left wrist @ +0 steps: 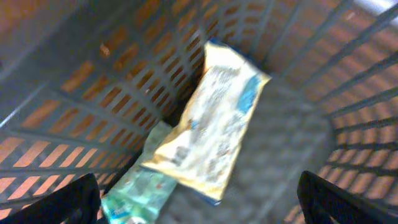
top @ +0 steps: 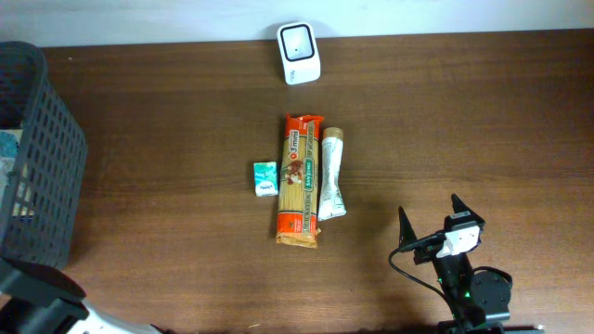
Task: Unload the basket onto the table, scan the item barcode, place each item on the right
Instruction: 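Reach the left gripper into the basket and grasp the white-blue bag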
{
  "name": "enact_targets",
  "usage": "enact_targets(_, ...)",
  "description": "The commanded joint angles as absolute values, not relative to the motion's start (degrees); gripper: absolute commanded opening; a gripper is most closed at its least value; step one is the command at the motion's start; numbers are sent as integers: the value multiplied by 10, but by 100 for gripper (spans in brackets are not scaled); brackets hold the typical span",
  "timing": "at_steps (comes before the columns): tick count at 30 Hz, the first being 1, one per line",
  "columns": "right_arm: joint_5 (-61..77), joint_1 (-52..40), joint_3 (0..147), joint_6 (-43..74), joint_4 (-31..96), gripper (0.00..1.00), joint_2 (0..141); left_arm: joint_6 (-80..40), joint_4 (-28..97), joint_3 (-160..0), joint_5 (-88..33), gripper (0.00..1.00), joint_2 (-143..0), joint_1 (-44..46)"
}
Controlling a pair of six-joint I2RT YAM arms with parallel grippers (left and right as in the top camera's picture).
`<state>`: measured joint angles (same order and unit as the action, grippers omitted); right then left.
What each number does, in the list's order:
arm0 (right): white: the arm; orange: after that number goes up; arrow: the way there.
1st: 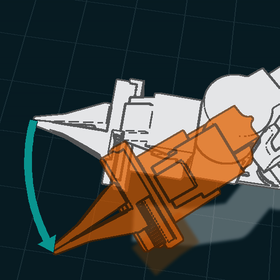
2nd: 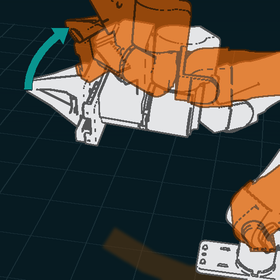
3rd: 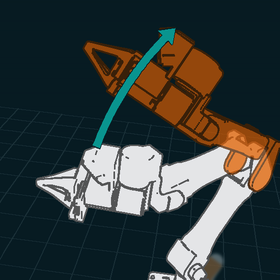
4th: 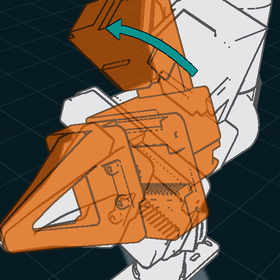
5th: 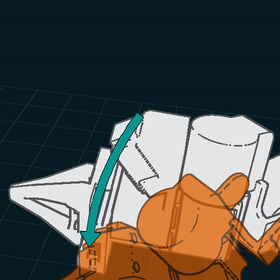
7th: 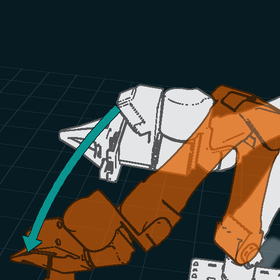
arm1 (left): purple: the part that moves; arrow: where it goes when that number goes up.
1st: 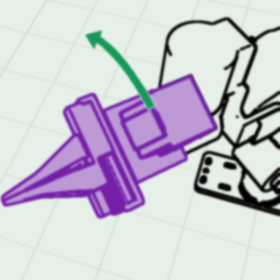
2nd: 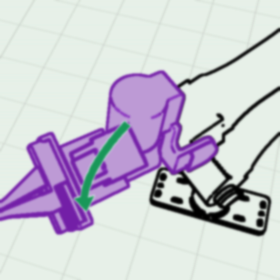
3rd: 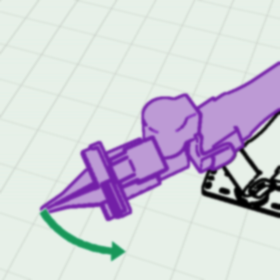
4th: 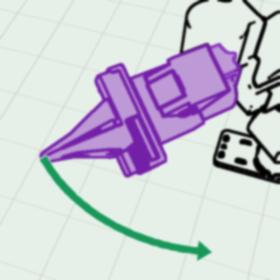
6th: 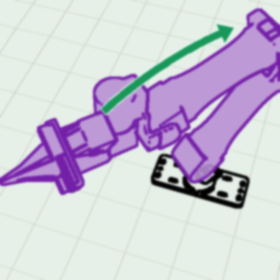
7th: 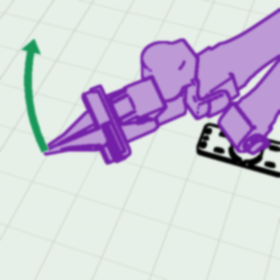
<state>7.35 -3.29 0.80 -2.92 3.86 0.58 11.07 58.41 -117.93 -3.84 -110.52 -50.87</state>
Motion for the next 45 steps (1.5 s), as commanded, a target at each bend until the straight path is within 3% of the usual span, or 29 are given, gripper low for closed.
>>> enact_targets(1, 70, -30, 3, -23, 39, 99, 2, 167, 585, -1179, -52, 100, -1137, -526)
enact_targets(19, 70, -30, 3, -23, 39, 99, 2, 239, 547, -1179, -52, 91, -1316, -526)
enact_targets(24, 70, -30, 3, -23, 39, 99, 2, 239, 546, -1178, -52, 67, -1345, -519)
enact_targets(28, 70, -30, 3, -23, 39, 99, 2, 239, 540, -1178, -69, 61, -1350, -514)
enact_targets(30, 70, -30, 3, -23, 39, 99, 2, 239, 536, -1178, -78, 51, -1350, -512)
enact_targets(31, 70, -30, 3, -23, 39, 99, 2, 239, 535, -1178, -77, 42, -1350, -512)
enact_targets(32, 70, -30, 3, -23, 39, 99, 2, 239, 533, -1178, -78, 17, -1350, -512)
enact_targets(33, 70, -30, 3, -23, 39, 99, 2, 239, 531, -1179, -78, 0, -1350, -512)
enact_targets(42, 70, -30, 3, -23, 39, 99, 2, 112, 534, -1238, -81, 0, -1264, -512)
enact_targets(45, 70, -30, 3, -23, 39, 99, 2, 100, 535, -1256, -154, 0, -1196, -512)
